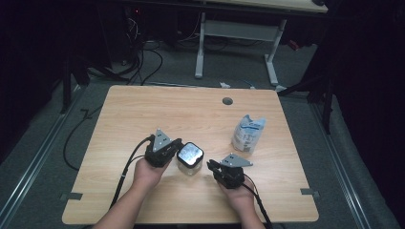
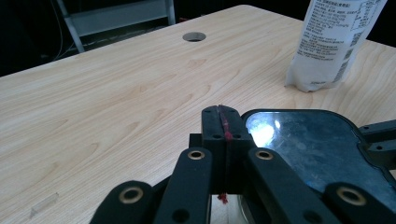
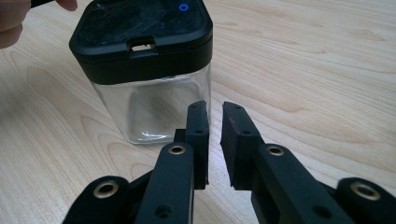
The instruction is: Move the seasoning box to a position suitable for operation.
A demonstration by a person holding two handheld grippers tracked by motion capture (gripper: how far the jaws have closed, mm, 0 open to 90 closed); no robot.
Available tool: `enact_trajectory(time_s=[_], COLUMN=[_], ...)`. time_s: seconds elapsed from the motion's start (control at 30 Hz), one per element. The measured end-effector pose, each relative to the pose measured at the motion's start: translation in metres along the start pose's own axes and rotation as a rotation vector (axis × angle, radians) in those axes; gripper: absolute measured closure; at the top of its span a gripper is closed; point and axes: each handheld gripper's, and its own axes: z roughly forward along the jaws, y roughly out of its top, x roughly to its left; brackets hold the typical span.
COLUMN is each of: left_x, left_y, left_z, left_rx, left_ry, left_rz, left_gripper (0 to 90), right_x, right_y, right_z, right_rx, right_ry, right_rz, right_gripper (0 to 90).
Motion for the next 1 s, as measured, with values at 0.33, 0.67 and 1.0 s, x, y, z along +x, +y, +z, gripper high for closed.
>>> enact_trajectory(time_s=[0.33,0.67,1.0], left_x=[0.0014,0.0022,0.0025], left_y=[-0.0016,-0.0025,-0.0032], left_z=[-0.0001,0.0,-0.0001], left_rx=[-0.011,-0.017,-0.021], left_ry=[-0.008,-0.012,-0.013], left_rz=[-0.013,-0.018,-0.024], left_gripper=[90.0,90.0,90.0], right_x=[0.0001,0.002,0.0018], right_y=[0.0002,0.001,0.0046], right_z=[-0.0005,-0.0009,-0.0014], right_rx=[-0.005,-0.009,-0.023], right_ry=[0.002,-0.005,-0.006], right_rz=[-0.001,-0.017,-0.028], right_gripper=[83.7,89.9,89.9])
